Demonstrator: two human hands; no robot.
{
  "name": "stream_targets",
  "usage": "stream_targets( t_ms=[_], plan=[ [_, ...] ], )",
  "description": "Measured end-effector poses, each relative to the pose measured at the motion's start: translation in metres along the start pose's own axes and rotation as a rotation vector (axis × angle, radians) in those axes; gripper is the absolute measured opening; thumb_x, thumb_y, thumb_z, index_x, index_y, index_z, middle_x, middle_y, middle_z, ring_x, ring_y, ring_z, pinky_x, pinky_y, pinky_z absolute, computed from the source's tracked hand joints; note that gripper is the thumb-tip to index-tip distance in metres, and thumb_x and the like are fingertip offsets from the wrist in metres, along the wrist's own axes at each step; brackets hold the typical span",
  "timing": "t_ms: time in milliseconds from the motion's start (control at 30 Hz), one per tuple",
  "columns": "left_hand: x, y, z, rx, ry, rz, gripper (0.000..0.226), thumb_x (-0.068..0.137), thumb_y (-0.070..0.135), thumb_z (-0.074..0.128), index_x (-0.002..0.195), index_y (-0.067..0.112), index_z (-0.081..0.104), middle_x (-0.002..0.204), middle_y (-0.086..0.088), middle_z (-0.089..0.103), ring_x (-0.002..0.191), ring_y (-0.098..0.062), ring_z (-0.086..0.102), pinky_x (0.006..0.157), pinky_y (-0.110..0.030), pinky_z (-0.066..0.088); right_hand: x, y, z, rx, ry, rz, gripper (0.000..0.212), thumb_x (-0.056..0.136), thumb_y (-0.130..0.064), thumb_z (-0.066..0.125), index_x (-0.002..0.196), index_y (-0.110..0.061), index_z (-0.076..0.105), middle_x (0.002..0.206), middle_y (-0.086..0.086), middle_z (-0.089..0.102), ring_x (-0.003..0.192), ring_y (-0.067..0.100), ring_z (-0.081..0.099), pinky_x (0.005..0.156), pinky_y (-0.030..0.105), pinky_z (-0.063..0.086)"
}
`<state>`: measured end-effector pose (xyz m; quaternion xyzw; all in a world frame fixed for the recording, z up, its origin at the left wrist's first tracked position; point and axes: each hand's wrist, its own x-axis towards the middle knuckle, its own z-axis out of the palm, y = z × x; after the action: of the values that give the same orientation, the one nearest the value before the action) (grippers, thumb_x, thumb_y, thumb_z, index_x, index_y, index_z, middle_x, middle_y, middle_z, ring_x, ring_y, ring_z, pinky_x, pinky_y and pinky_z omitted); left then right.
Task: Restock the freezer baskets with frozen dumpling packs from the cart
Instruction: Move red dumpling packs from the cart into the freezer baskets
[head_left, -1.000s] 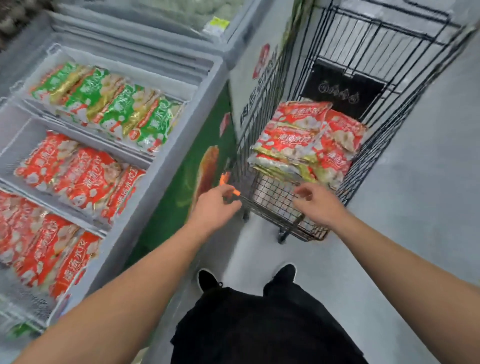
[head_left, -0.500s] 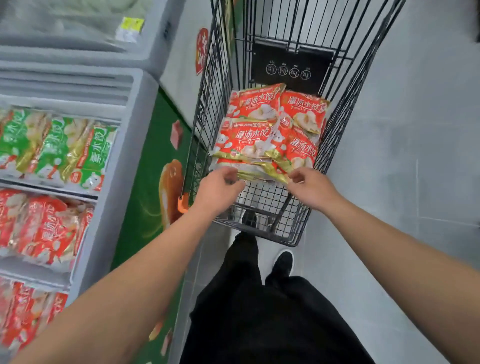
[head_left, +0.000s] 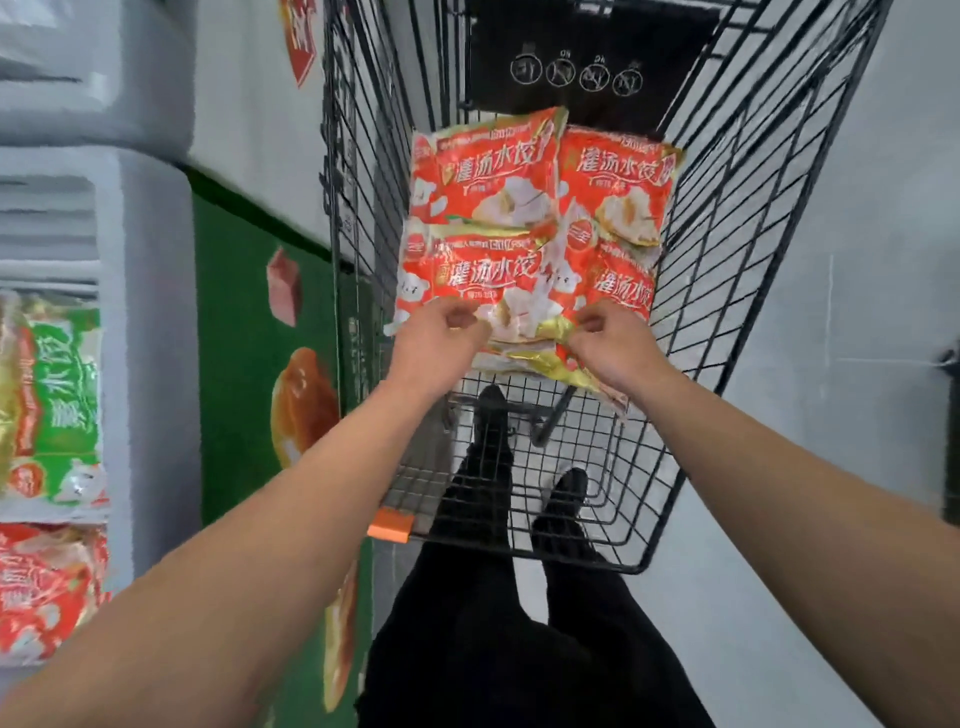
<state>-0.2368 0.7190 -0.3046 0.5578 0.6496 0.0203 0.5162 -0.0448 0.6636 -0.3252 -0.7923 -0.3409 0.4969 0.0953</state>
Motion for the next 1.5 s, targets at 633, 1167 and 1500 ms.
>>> stream_targets(
  t_ms=[633,1167,1500],
  plan=[
    [0.104,-0.012,0.019,-0.312,-0.109,-0.179,0.011,0.094,0.021,0.062,0.09,0.029,0.066,0.1,0.006,0.07,0.095,-0.015,0.071,0.096,-0.043,0.056,0.079,-0.001,0.058,-0.115,0.288,-0.198,0.019,0.092,-0.014,0.057,0.073,-0.015,0.051,0.059,-0.003,0.052,0.054,0.013,0.046,0.051,0.027,0.034],
    [0.125,-0.007,0.038,0.236,-0.009,0.088,0.036,0.099,0.015,0.054,0.064,0.016,0.046,0.061,0.006,0.047,0.055,-0.006,0.041,0.044,-0.013,0.029,0.041,0.017,0.056,-0.119,0.182,-0.336,0.016,0.096,-0.027,0.058,0.094,-0.014,0.067,0.085,-0.004,0.066,0.073,0.012,0.061,0.065,0.026,0.05],
    [0.14,-0.031,0.022,0.262,0.159,-0.065,0.036,0.099,0.013,0.047,0.065,0.015,0.037,0.066,-0.001,0.045,0.07,-0.024,0.044,0.063,-0.032,0.033,0.107,0.051,-0.007,0.509,0.121,0.423,0.047,0.078,-0.052,0.059,0.115,-0.022,0.061,0.105,-0.004,0.071,0.097,0.018,0.067,0.088,0.036,0.052]
  ],
)
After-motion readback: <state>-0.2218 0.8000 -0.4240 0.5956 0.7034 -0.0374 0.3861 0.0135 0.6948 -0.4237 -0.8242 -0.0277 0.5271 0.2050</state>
